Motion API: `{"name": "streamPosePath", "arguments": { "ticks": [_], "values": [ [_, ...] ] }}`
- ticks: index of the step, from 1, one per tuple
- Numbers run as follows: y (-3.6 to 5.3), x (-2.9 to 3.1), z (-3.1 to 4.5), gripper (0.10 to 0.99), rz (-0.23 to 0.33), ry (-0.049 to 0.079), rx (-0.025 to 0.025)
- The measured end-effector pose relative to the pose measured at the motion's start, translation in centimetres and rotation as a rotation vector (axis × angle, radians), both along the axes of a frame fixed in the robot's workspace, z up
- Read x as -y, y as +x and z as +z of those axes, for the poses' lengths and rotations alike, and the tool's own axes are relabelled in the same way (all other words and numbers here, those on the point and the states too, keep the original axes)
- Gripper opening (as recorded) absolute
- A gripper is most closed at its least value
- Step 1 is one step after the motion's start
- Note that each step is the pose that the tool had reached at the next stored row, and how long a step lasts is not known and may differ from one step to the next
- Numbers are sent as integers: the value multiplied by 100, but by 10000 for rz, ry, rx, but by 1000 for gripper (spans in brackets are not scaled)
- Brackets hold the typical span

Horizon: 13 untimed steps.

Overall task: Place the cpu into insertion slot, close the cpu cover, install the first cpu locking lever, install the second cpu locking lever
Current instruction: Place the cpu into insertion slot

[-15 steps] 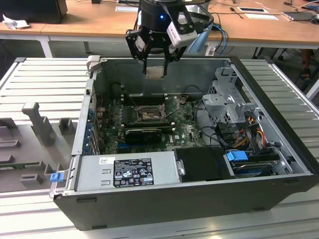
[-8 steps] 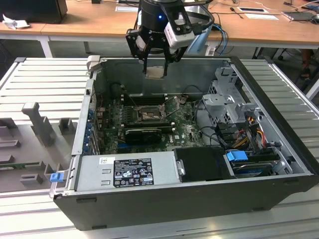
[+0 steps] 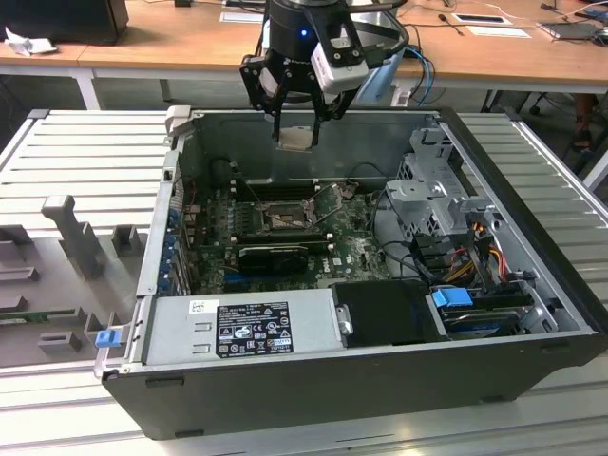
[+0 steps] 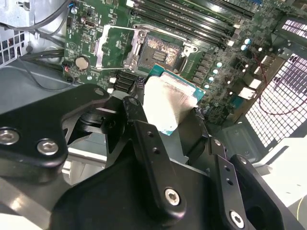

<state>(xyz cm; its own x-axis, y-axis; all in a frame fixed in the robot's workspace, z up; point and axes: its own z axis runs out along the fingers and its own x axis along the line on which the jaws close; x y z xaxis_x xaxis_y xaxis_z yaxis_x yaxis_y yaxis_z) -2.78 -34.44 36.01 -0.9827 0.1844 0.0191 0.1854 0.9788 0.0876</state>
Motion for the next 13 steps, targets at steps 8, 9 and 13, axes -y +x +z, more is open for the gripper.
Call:
{"name": "streamPosePath", "arguments": {
  "ticks": [8,9,13],
  "values": [
    [0,0,-22,525,-200,-6,0],
    [0,0,-22,525,-327,-6,-1],
    [0,0,-23,525,-562,-7,-1]
  ]
}}
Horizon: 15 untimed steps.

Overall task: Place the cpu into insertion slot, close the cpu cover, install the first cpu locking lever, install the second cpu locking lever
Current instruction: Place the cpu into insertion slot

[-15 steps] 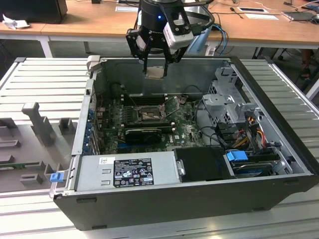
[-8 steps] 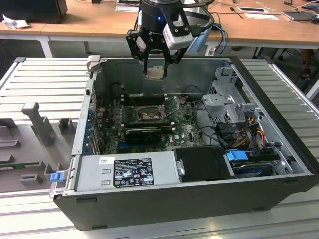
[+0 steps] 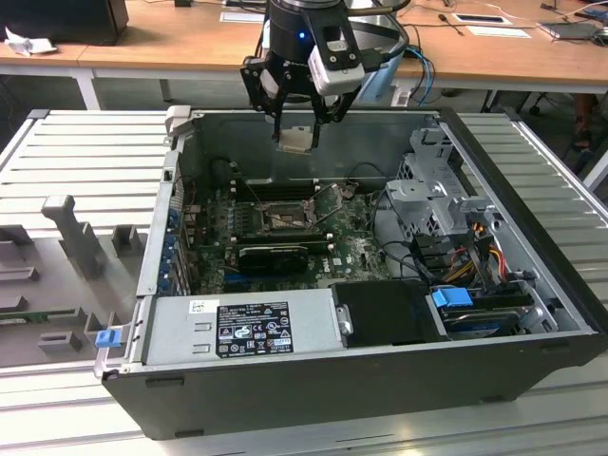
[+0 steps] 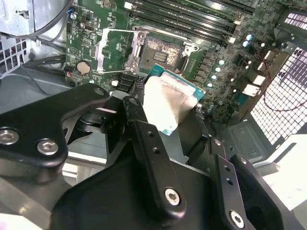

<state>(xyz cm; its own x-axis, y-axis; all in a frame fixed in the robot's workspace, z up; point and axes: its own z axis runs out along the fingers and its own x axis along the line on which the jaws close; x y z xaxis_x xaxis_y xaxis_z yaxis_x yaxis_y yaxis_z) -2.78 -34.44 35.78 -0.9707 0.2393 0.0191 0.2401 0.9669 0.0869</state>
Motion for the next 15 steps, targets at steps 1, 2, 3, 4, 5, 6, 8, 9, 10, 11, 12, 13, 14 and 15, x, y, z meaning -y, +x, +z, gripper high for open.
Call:
{"name": "streamPosePath", "arguments": {
  "ticks": [1,2,3,4,5,6,8,9,10,11,12,13,14,15],
  "values": [
    [0,0,0,525,-69,0,1],
    [0,0,0,525,-110,-1,0],
    [0,0,-1,525,-166,-1,1],
    [0,0,-1,525,-202,-1,0],
    [0,0,-2,525,-268,-1,0],
    [0,0,-2,525,-309,-2,0],
    [0,0,-2,525,-394,-2,0],
    [0,0,-2,525,-433,-2,0],
    [0,0,-3,525,-469,-2,0],
    [0,0,-2,525,-512,-3,0],
    [0,0,-3,525,-549,-3,0],
    [0,0,-3,525,-609,-3,1],
    [0,0,-4,525,-664,-4,0],
    [0,0,-4,525,-726,-4,0]
  ]
}}
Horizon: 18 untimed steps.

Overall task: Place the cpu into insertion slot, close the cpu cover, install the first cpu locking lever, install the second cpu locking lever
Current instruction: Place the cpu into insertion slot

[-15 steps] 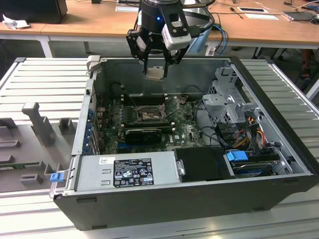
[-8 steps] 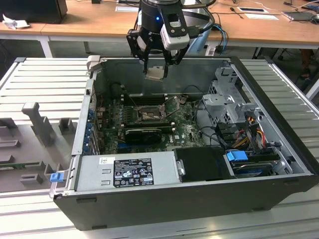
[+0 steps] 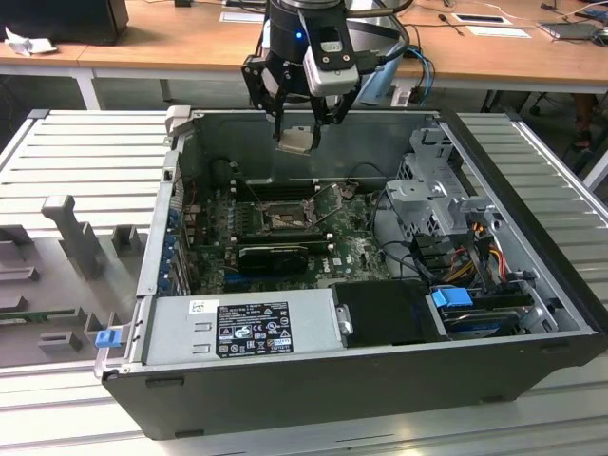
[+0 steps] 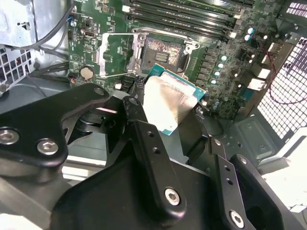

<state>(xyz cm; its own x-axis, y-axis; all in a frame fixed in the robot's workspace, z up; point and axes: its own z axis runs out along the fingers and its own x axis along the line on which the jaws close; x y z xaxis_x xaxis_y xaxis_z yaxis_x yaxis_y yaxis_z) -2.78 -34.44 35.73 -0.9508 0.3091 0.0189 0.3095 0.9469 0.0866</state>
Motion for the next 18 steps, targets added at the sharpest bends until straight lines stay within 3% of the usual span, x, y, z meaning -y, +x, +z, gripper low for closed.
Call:
{"name": "streamPosePath", "arguments": {
  "ticks": [18],
  "values": [
    [0,0,-7,525,-934,-4,0]
  ]
}}
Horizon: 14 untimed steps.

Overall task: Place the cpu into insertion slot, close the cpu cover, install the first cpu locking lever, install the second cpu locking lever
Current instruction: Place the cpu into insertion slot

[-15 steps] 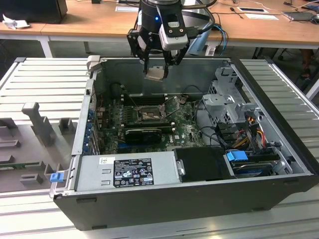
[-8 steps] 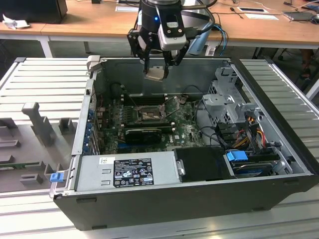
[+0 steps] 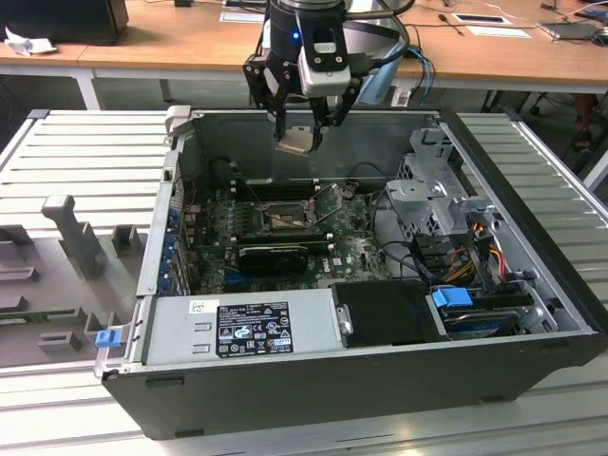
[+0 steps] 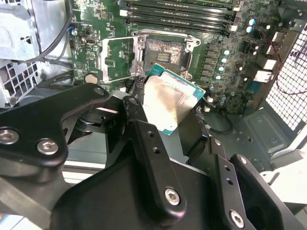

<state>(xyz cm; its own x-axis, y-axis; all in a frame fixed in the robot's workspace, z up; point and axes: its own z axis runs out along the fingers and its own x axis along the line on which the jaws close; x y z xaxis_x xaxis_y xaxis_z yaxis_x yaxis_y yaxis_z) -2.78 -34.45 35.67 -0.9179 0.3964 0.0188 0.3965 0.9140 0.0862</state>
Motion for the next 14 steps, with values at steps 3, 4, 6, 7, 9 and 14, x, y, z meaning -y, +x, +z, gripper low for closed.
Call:
{"name": "streamPosePath", "arguments": {
  "ticks": [3,4,6,7,9,14],
  "values": [
    [0,0,-2,525,-186,-1,1],
    [0,0,-2,525,-243,-2,0],
    [0,0,-2,525,-361,-3,0],
    [0,0,-2,525,-411,-4,0],
    [0,0,-2,525,-511,-4,0],
    [0,0,-4,525,-793,-6,0]
  ]
}}
